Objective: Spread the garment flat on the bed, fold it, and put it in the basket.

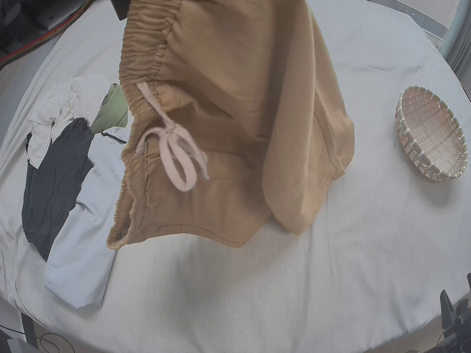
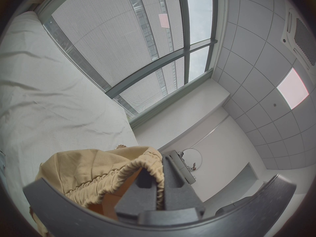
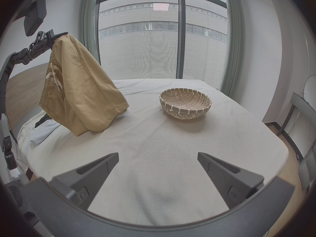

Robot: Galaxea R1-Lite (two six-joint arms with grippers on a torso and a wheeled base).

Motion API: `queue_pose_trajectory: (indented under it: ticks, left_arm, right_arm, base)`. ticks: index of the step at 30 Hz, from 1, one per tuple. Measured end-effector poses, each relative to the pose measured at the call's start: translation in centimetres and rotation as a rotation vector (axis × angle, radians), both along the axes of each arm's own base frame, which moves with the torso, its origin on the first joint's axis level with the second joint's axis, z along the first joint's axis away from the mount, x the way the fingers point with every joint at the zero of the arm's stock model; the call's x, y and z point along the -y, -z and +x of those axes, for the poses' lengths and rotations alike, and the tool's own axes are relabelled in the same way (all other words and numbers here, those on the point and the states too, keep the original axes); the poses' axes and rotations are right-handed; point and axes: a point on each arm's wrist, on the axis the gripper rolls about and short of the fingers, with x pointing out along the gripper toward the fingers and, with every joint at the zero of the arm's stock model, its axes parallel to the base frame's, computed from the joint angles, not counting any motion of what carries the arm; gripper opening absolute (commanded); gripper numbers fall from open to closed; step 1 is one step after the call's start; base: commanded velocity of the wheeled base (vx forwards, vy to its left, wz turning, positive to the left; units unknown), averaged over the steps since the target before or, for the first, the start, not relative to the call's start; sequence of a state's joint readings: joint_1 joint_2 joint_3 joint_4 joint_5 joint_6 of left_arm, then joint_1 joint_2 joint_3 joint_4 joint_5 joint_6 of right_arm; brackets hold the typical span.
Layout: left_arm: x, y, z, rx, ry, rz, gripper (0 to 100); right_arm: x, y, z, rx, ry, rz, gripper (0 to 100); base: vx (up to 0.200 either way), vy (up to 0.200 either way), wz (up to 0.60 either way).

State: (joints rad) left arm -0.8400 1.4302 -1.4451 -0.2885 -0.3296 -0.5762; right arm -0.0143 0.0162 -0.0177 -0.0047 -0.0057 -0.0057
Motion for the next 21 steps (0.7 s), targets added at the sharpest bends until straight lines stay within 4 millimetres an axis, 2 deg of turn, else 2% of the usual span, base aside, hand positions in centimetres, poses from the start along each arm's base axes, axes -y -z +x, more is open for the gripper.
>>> queue_pose_trajectory:
  ticks: [5,12,17,21]
  left_arm:
    - [0.1,0.1,0.1,-0.001,0.001,0.002,0]
    - [0.1,0.0,0.1,-0.001,0.0,0.001,0]
    - [0.0,0.0,0.1,-0.001,0.0,0.001,0]
    - [0.0,-0.1,0.0,0.003,0.001,-0.002,0]
  right_arm:
    - [0.0,-0.4,0.0,0.031,-0.007,-0.002,100]
    - [-0.2,-4.1,-0.4,0.113,-0.066,-0.004,100]
    - [-0.3,-6.2,0.8,0.05,-0.147,0.038,100]
    - [-0.5,-8.6,2.9,-0.044,-0.27,0.135,100]
  base:
    - [0.0,0.0,0.0]
    - [0.0,0.0,0.0]
    - [0.0,0.0,0.0]
    - [0.0,0.0,0.0]
